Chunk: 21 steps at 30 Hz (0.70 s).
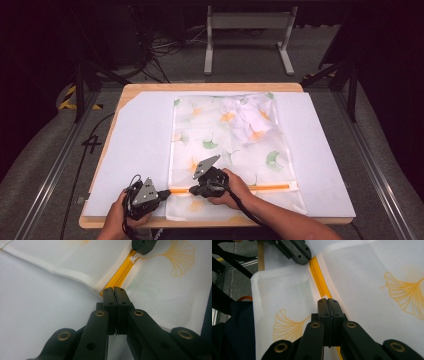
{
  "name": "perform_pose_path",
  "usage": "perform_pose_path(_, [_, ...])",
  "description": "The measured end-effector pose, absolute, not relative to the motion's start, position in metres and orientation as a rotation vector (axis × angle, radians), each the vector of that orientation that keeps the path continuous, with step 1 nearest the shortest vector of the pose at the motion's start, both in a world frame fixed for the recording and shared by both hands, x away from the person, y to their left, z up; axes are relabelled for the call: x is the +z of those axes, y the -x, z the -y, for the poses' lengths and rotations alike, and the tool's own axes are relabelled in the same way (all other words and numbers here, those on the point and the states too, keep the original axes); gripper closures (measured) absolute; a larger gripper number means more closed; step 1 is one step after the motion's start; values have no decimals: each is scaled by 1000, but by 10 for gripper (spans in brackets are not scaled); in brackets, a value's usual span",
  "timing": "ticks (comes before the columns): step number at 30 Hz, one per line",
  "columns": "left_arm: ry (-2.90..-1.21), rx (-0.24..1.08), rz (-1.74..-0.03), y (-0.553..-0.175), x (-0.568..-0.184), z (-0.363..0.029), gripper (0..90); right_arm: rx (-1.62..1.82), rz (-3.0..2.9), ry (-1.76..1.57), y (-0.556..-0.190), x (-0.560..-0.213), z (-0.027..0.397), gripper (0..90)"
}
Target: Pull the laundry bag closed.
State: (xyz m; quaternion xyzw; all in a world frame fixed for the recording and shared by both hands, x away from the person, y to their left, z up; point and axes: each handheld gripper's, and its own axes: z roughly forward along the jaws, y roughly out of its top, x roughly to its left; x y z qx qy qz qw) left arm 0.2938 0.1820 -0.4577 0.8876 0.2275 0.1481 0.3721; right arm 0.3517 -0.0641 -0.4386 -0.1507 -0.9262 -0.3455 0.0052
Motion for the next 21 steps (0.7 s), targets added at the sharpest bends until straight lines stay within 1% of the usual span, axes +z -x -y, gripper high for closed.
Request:
perform_pose_path(10, [-2270,364,-581,-295,-458,-183,891,-1069,2925,451,-350,-436,67,900])
perform_pose_path(14, [-2279,385,-573,-294,-458,-182,891,-1071,2932,442,-350,-437,67,900])
perform_pose_path(21, [-2269,365,-581,-295,-458,-184,891,-1057,2946,473,-351,-436,70,900])
